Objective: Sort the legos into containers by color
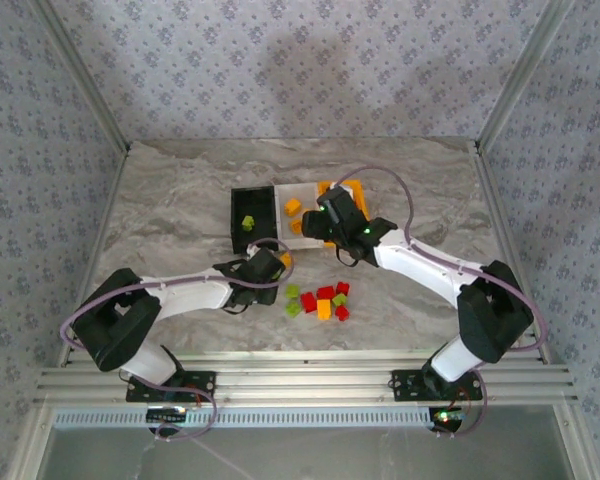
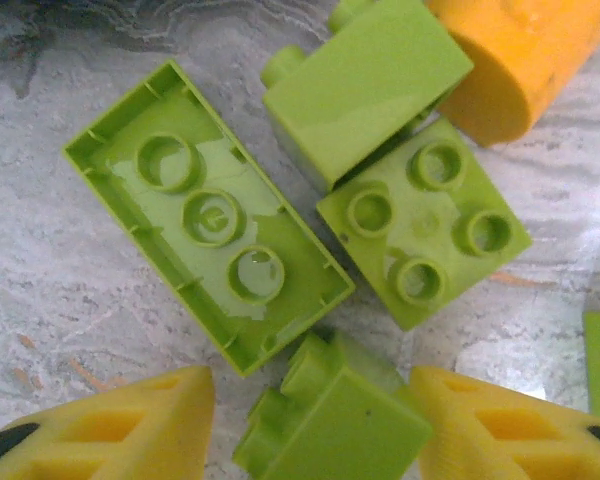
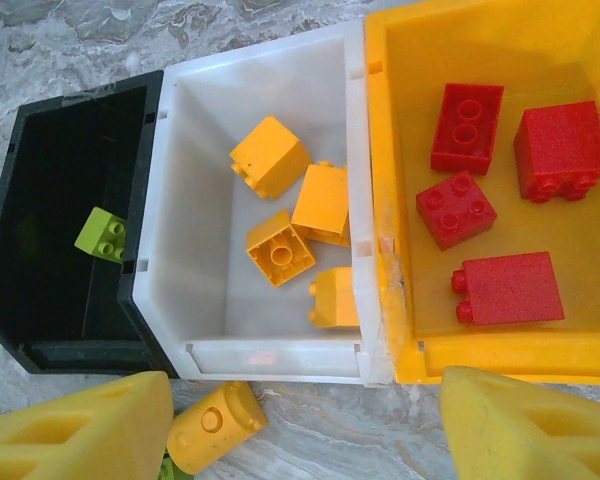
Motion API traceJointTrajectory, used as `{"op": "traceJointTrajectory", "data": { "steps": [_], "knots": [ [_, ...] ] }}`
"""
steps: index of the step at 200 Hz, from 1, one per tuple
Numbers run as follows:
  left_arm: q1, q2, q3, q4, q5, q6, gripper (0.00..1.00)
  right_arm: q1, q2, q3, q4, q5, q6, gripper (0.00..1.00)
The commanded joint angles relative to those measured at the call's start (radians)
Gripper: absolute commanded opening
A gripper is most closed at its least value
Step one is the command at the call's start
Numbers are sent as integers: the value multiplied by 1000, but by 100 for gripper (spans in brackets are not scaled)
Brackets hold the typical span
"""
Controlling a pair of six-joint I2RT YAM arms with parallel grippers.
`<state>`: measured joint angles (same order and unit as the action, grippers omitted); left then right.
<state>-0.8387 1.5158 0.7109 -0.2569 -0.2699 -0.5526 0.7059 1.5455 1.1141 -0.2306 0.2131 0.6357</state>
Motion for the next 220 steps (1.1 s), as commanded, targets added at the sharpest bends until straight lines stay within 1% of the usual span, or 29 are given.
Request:
{"op": "traceJointTrajectory", "data": {
  "steps": [1,29,38,56,97,125,146,164,193,220],
  "knots": [
    [4,13,16,19,-22,12,47,-8,-28,-16,9,16,12,73],
    [4,11,7,18,-16,10,36,-9,-28,-19,10,16,12,73],
    [3,6,5,14,-14,4,32,-10,-28,-20,11,17,13,73],
    [-6,-20,-5,0,-12,-5,27,-10,-28,-23,12,17,16,73],
    [-47,-140,-19,-83,-16,-42,21,-10,-49,-44,17,16,26,73],
    [-40,-266,1,-149,-16,-62,20,-8,-77,-72,28,14,41,73],
    [17,-314,67,-187,-15,-43,20,-8,-103,-106,35,14,53,73],
    [97,-282,159,-193,2,-6,20,-8,-122,-130,37,15,60,73],
    [204,-116,346,-206,19,50,20,-6,-145,-151,15,17,64,73],
    [292,32,456,-184,54,56,19,-6,-178,-180,5,19,65,73]
  ]
}}
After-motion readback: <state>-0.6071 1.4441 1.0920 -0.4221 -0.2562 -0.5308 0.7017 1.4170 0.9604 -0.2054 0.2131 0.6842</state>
